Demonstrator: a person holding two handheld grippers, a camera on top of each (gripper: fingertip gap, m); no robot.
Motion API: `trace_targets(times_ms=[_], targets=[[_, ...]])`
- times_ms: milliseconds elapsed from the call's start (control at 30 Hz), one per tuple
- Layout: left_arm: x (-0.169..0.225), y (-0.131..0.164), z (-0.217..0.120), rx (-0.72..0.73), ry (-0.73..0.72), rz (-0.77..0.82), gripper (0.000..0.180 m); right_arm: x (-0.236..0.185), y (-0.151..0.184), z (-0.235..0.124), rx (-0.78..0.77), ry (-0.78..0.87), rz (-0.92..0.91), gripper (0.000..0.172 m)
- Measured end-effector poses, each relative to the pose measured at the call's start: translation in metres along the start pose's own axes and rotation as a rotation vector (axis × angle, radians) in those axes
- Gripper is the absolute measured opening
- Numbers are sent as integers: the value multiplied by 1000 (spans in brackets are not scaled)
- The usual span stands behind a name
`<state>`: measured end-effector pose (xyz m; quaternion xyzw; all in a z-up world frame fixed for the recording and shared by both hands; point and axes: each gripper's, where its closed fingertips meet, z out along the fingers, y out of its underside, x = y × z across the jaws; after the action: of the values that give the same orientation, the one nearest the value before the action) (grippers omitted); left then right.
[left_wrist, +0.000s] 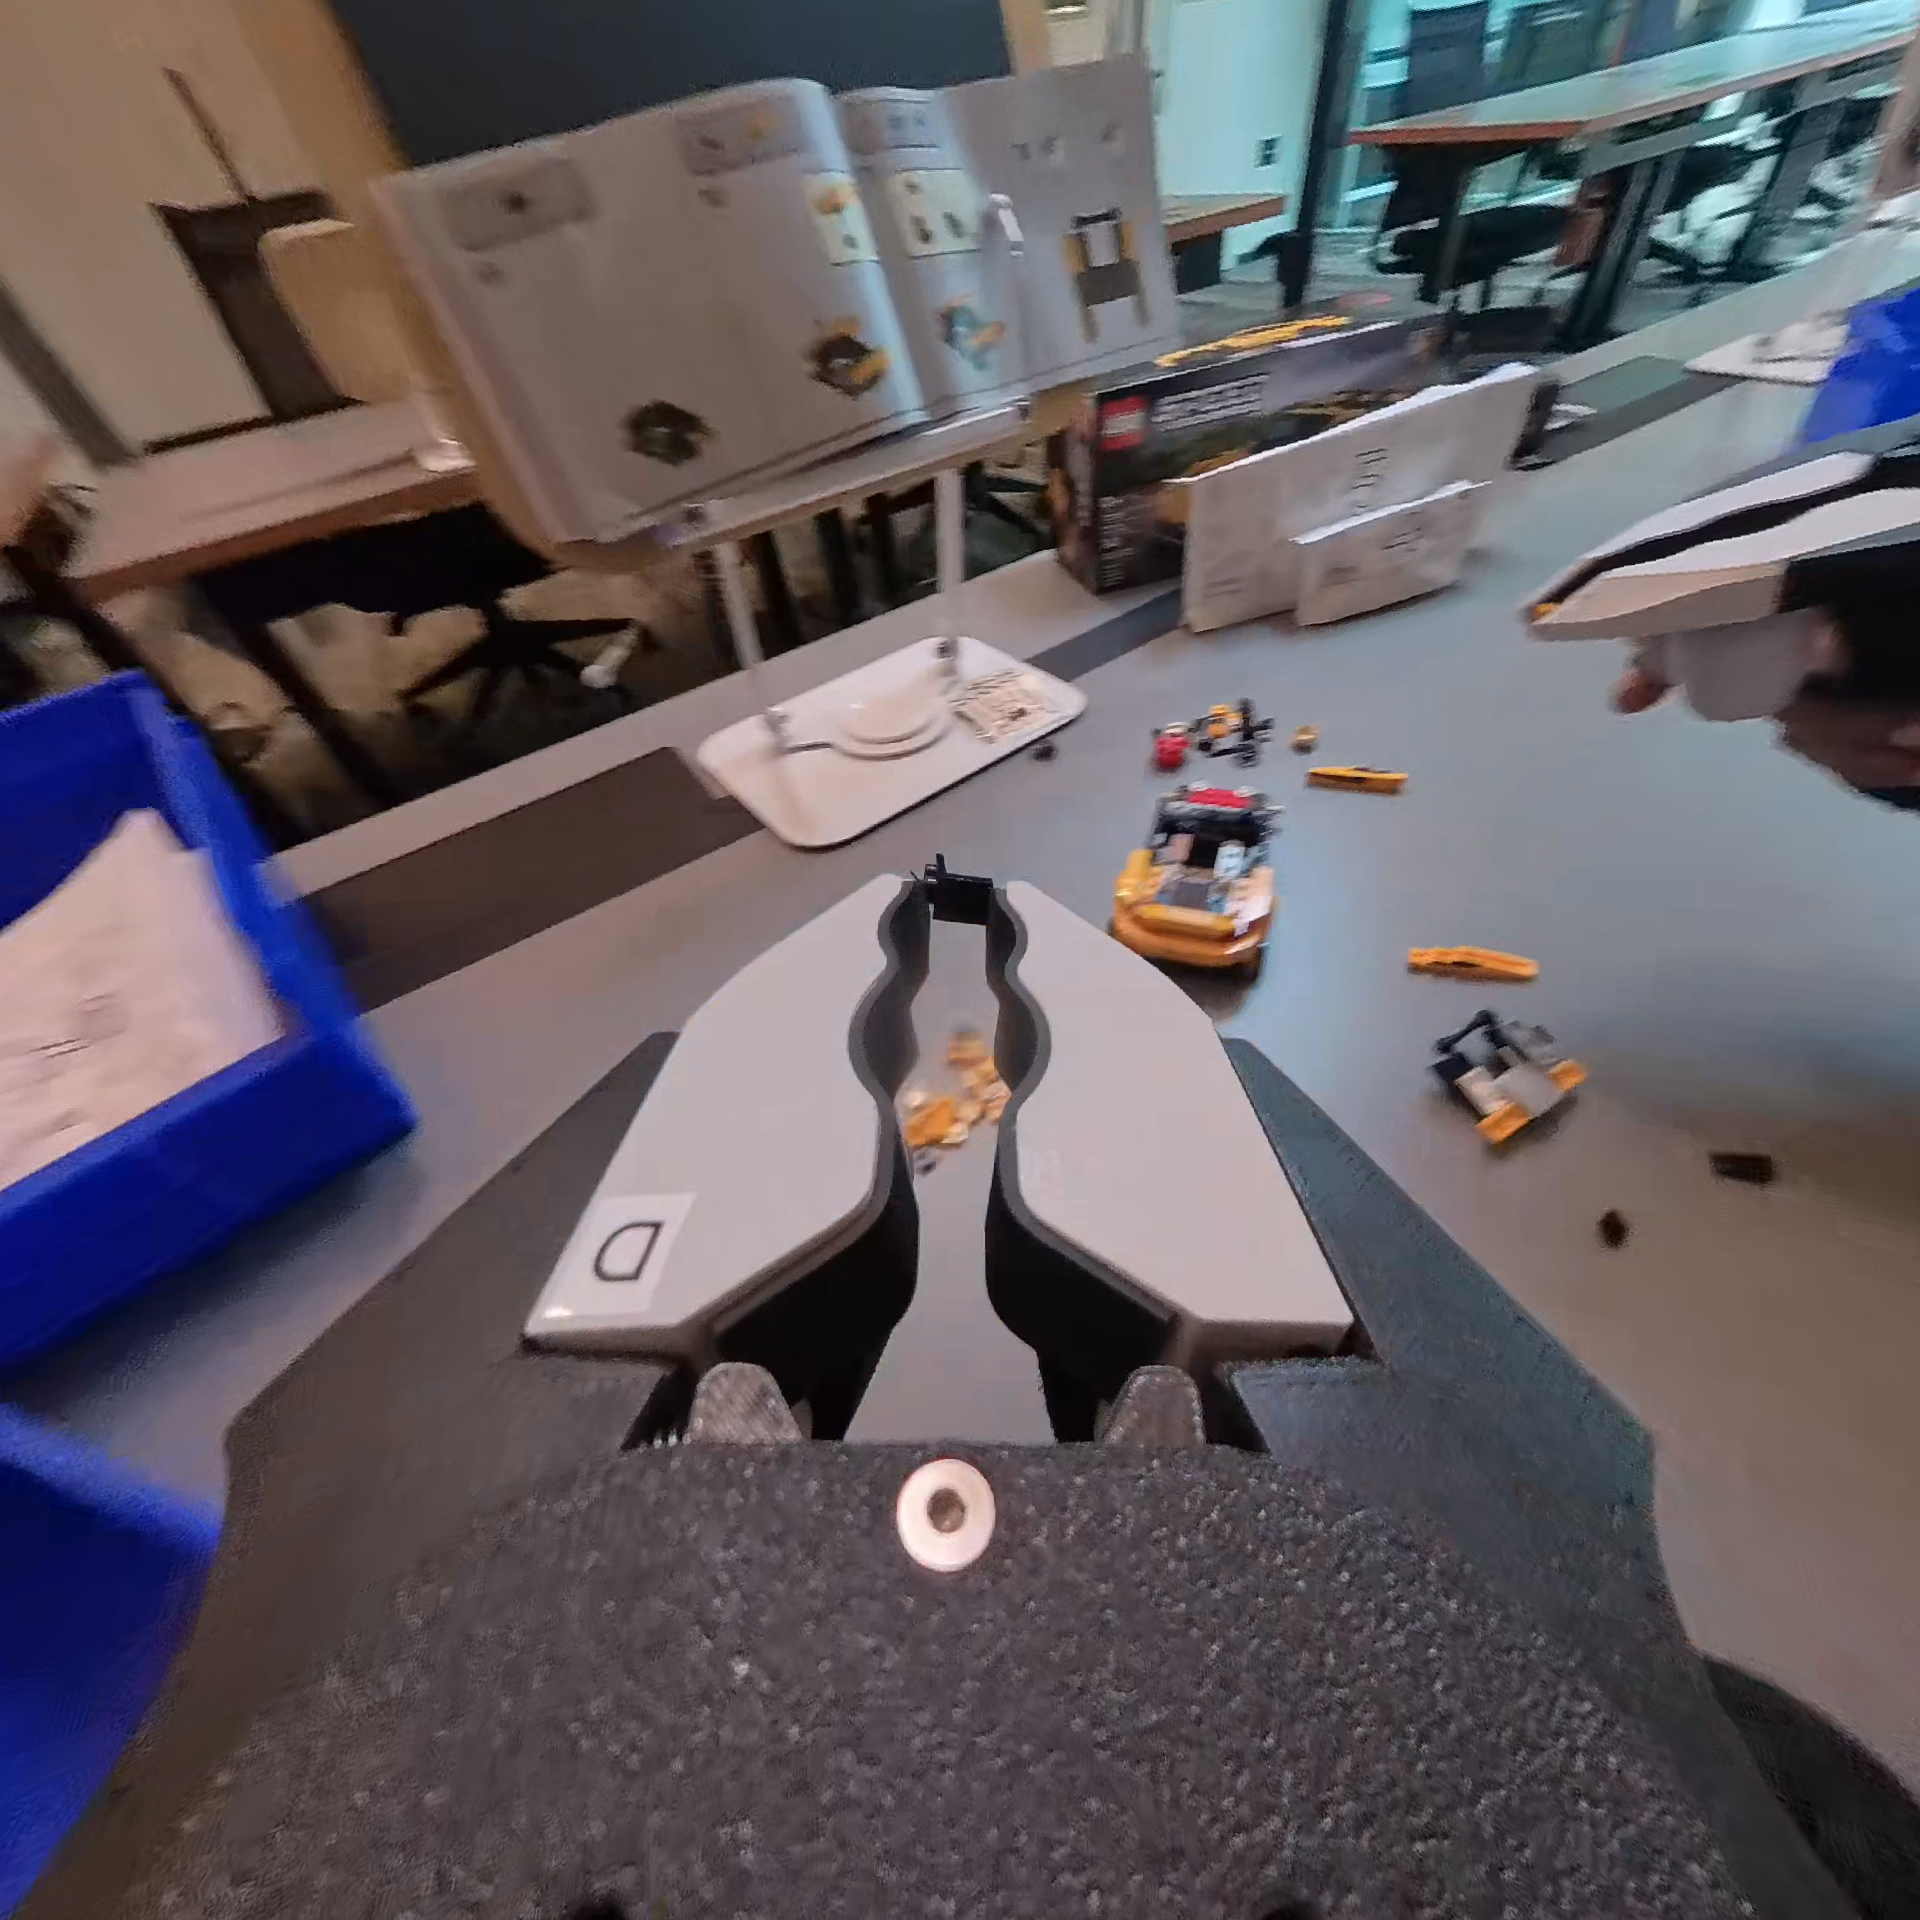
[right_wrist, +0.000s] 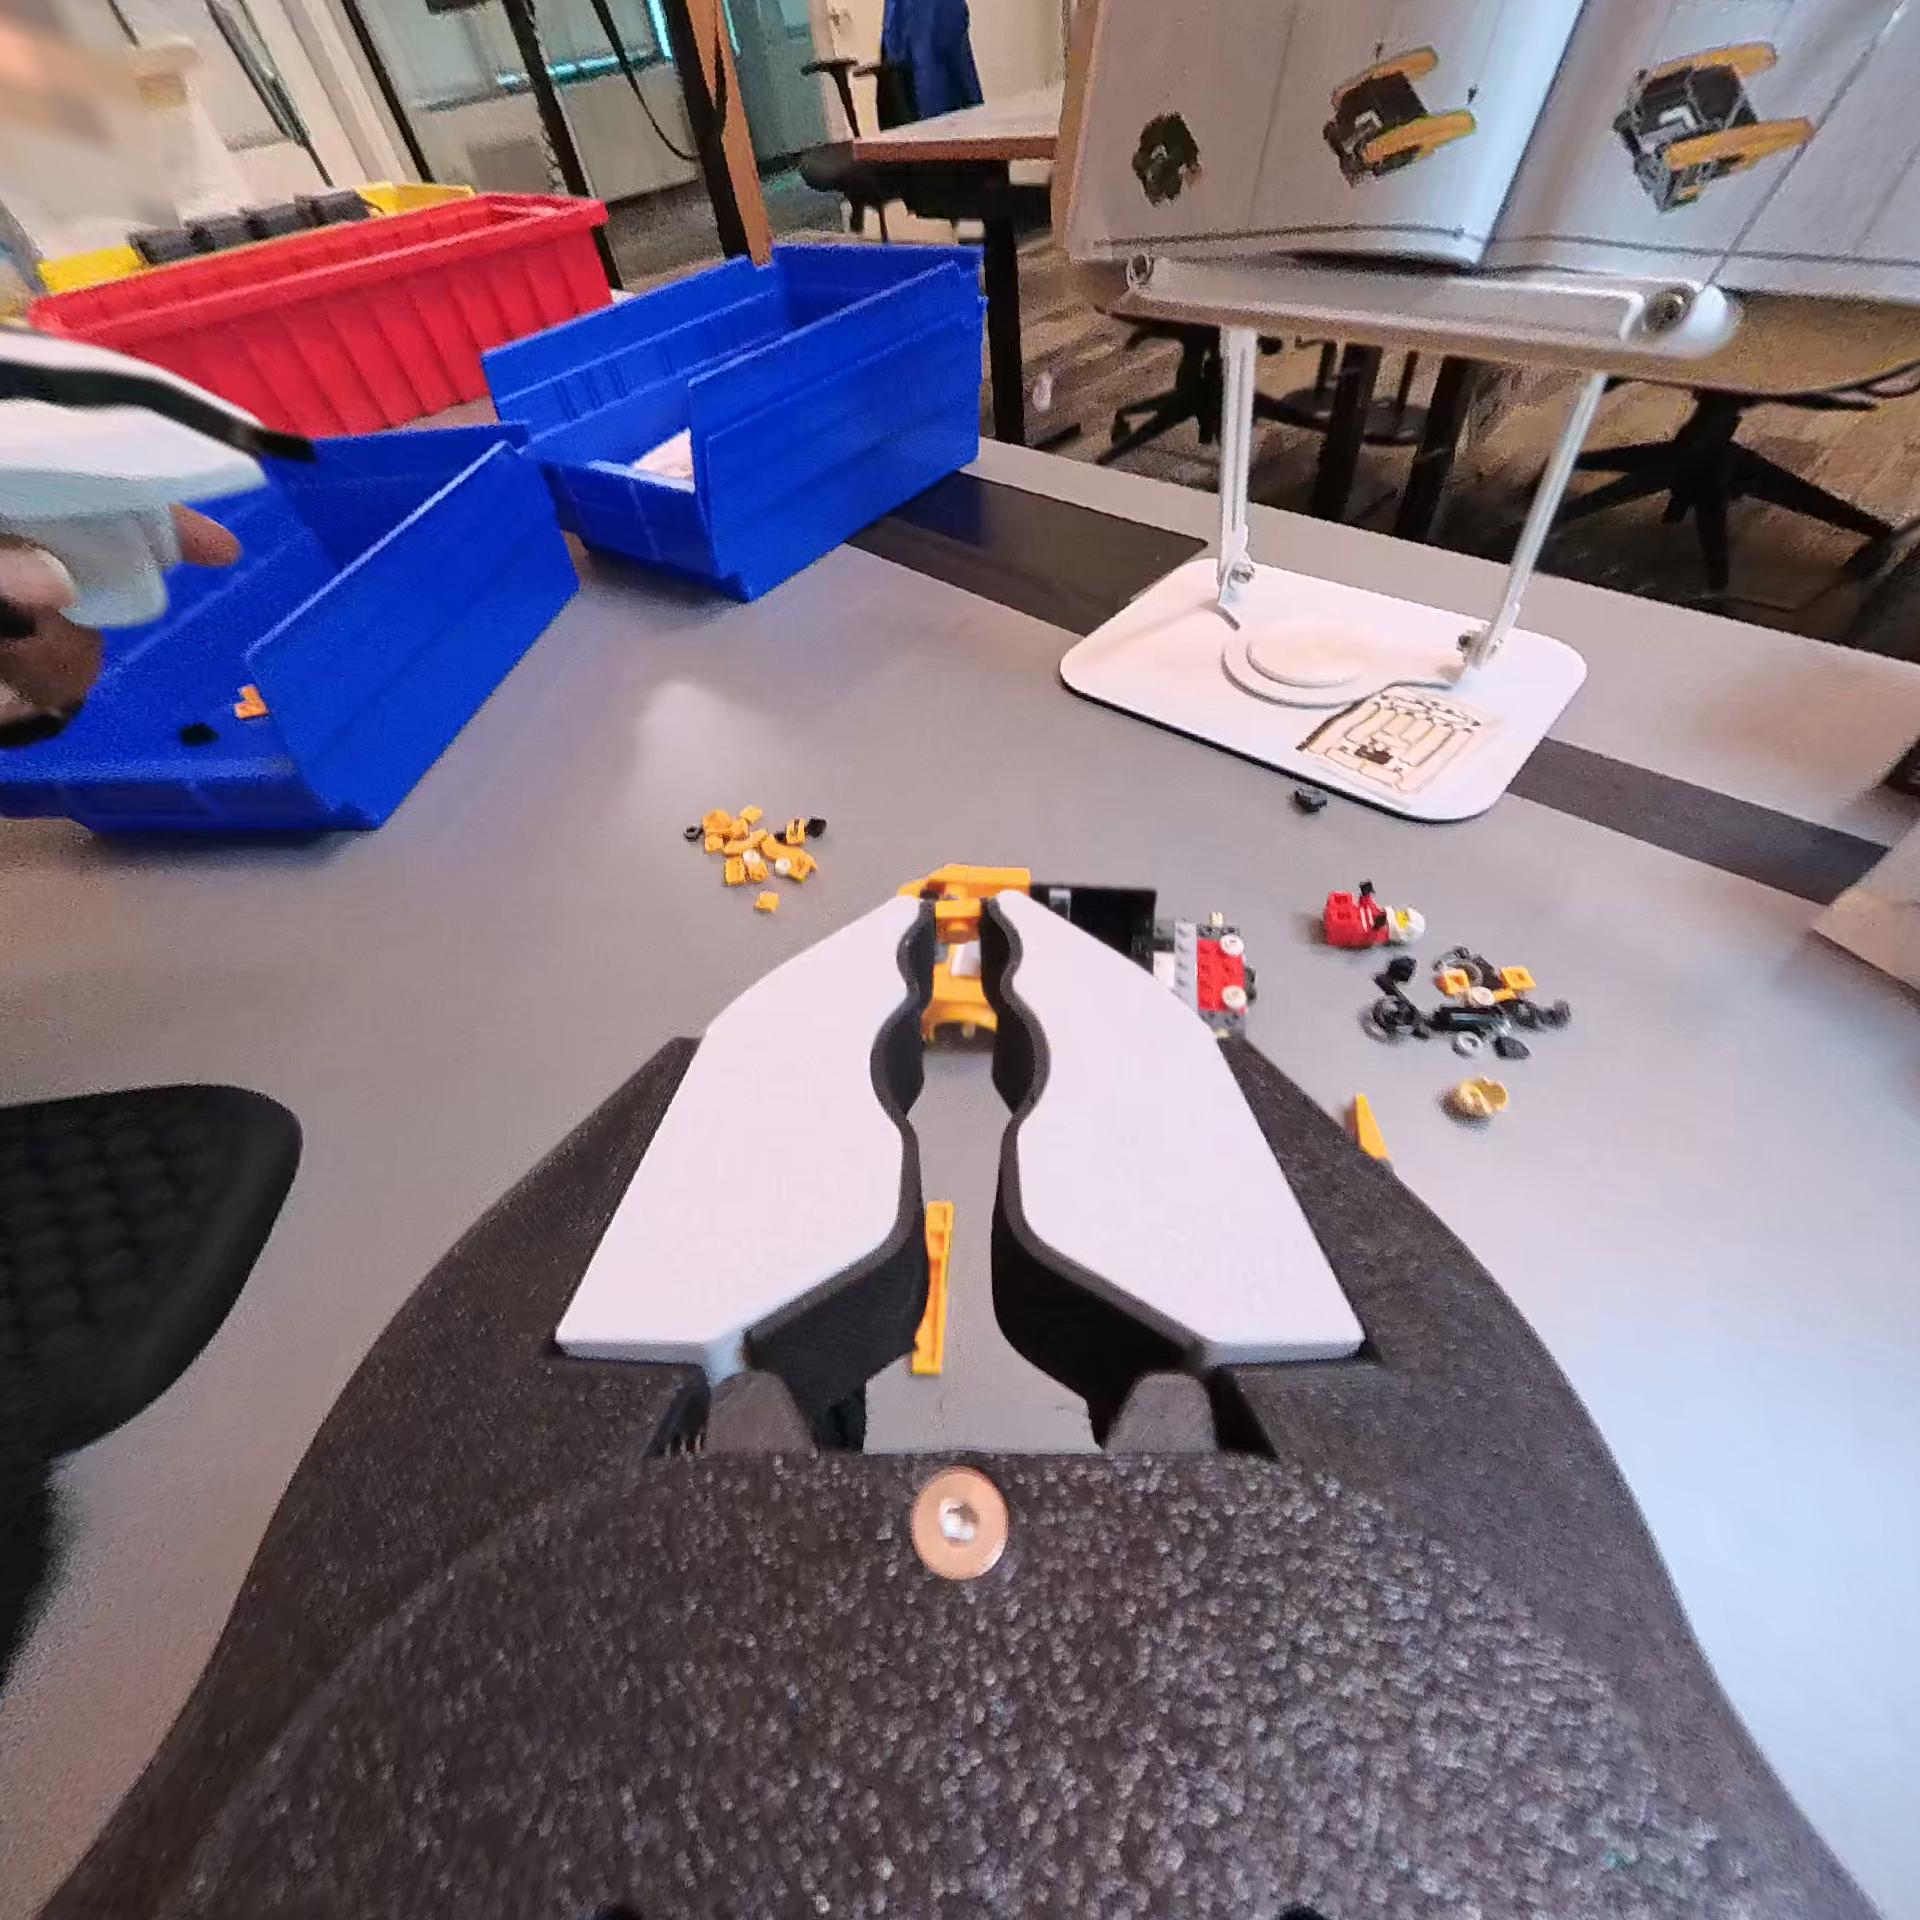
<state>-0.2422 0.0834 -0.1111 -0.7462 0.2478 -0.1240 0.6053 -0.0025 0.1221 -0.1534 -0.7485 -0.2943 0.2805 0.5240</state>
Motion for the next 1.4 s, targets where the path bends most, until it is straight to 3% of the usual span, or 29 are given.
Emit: trace_targets(times_ms=[167,300,433,533,600,667,833,867,1033,1200,1400], targets=[[-29,9,-55,64,-141,150,12,-1,16,-16,34,-1,-13,8],[-43,18,-89,64,-337,418,12,-7,19,-15,114,-28,-60,8],[-51,31,-108,28,-461,569,13,-12,23,-13,133,-44,-129,8],[-76,51,-117,-95,-576,613,13,-13,24,-13,139,-37,-156,8],[-106,75,-126,-251,-670,551,13,-12,26,-12,133,-38,-154,8],[-123,113,-123,-427,-609,340,12,-11,28,-11,127,-41,-145,8],[-137,148,-110,-448,-520,30,13,-11,33,-9,114,-56,-118,8],[-138,150,-109,-442,-521,11,35,-12,33,-9,114,-62,-117,8],[-133,140,-100,-388,-528,-2,61,-22,35,-7,118,-115,-127,8],[-117,95,-88,-284,-526,105,69,-39,35,-10,147,-199,-183,8],[-114,112,-72,-414,-466,154,75,-51,36,-13,163,-242,-248,8]])
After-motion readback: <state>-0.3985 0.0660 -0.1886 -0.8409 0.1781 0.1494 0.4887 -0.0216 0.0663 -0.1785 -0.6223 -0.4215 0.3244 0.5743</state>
